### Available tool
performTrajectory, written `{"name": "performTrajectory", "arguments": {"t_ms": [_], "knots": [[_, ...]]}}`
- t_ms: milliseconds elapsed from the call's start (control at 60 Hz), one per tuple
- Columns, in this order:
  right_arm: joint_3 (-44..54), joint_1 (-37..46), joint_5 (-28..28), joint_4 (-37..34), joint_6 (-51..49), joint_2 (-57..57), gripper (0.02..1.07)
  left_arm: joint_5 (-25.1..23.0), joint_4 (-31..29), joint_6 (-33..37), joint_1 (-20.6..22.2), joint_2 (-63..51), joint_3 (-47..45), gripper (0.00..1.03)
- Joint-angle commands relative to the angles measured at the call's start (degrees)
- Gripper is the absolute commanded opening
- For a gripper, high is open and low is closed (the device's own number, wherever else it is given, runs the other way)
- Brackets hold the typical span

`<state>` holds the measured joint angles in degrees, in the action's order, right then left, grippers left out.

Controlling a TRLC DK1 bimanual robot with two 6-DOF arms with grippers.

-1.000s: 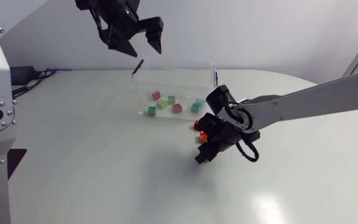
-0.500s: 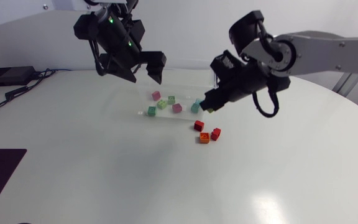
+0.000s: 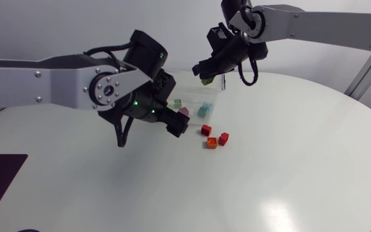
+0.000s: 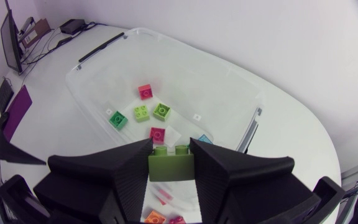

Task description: Place the duplo bricks in the container

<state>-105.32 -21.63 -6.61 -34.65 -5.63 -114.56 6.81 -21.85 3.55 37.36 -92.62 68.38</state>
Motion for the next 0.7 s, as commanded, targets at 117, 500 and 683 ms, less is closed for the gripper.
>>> {"name": "performTrajectory", "arguments": {"t_ms": [117, 500, 683], "knots": [[-12.3, 0.9, -0.4, -5.4, 1.6, -9.1, 0.33, 0.6, 4.6, 2.9, 2.4, -2.1, -2.0, 0.99], [-14.4, 2.6, -2.0, -7.6, 1.4, -6.0, 1.02, 0.6, 9.6, 6.6, 6.7, -13.6, 4.2, 0.98], [1.1, 4.7, -3.6, -4.0, -0.4, 6.1, 1.02, 0.7, 6.6, 4.6, 7.8, -18.5, 10.5, 0.98]]}}
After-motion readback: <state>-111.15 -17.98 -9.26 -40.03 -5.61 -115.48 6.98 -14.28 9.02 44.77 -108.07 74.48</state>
